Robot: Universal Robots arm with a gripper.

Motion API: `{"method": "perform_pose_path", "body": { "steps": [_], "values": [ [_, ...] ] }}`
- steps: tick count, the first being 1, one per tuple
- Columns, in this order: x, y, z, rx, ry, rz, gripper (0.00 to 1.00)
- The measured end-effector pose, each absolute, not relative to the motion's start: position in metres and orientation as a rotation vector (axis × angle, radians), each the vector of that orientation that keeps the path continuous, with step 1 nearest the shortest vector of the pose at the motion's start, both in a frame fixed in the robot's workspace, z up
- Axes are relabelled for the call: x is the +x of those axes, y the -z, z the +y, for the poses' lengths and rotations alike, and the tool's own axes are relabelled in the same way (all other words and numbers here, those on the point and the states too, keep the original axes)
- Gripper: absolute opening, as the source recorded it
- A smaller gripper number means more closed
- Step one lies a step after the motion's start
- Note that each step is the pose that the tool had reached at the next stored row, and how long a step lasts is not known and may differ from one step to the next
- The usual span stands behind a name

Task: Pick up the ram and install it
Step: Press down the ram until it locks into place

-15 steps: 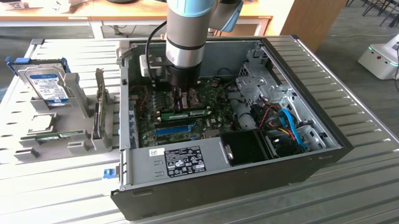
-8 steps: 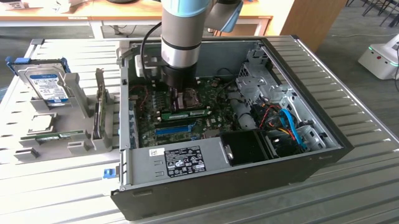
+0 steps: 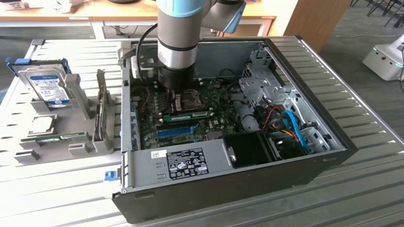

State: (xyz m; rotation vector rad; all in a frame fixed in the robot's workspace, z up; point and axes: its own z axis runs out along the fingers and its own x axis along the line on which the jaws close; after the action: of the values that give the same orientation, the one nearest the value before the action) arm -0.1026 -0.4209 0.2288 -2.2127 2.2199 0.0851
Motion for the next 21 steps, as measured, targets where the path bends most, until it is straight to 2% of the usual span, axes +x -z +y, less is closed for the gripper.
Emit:
{"method": "perform_pose_path", "body": {
  "steps": [21],
  "values": [
    [-0.1026,-0.2261,-0.421,-2.213,-0.085,2.22,0.11]
  ]
}}
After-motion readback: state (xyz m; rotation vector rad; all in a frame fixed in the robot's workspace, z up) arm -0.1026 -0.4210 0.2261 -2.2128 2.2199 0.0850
